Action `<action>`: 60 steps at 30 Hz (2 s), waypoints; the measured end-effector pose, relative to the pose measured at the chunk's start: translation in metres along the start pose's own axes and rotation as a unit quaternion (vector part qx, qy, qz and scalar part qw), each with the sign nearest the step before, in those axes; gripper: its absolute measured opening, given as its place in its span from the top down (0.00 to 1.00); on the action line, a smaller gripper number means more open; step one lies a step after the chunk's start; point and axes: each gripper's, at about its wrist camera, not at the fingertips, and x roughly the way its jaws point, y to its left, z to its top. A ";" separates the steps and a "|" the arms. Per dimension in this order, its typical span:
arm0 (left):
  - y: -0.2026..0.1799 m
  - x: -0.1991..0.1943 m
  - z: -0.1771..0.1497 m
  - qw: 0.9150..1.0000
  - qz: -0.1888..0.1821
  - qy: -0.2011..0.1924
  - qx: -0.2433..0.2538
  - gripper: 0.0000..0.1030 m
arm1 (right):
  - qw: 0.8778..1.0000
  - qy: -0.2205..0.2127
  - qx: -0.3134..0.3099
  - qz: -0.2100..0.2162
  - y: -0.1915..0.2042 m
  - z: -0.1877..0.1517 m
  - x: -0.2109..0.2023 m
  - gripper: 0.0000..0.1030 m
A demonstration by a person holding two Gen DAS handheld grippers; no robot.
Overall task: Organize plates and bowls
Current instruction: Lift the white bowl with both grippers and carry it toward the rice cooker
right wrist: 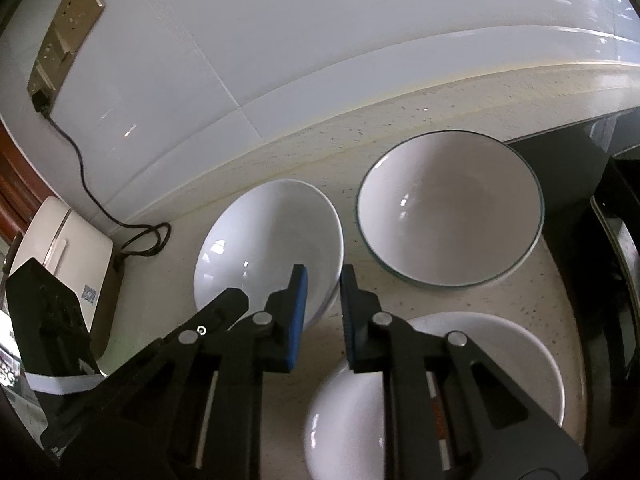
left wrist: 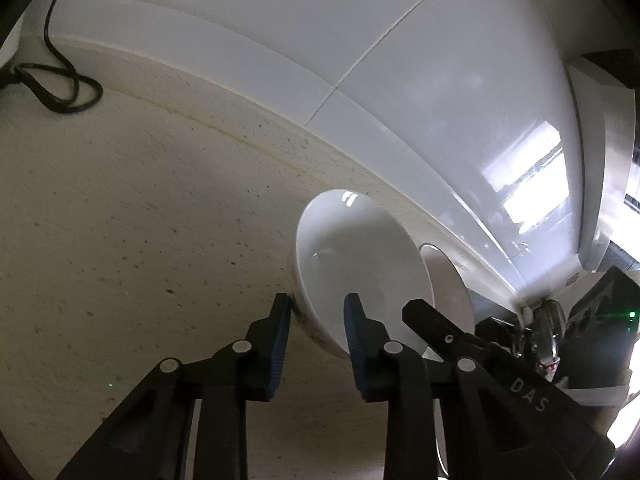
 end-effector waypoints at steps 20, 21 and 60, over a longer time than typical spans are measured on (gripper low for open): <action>-0.008 -0.071 0.004 0.994 0.105 -0.028 0.031 0.79 | 0.994 -0.027 -0.077 0.077 0.057 -0.010 -0.022 0.81; -0.004 -0.074 0.004 0.993 0.108 -0.028 0.031 0.79 | 0.993 -0.027 -0.083 0.079 0.061 -0.012 -0.022 0.81; 0.090 -0.162 -0.022 0.971 0.216 -0.091 -0.054 0.84 | 0.960 0.073 -0.224 0.154 0.170 -0.093 0.034 0.80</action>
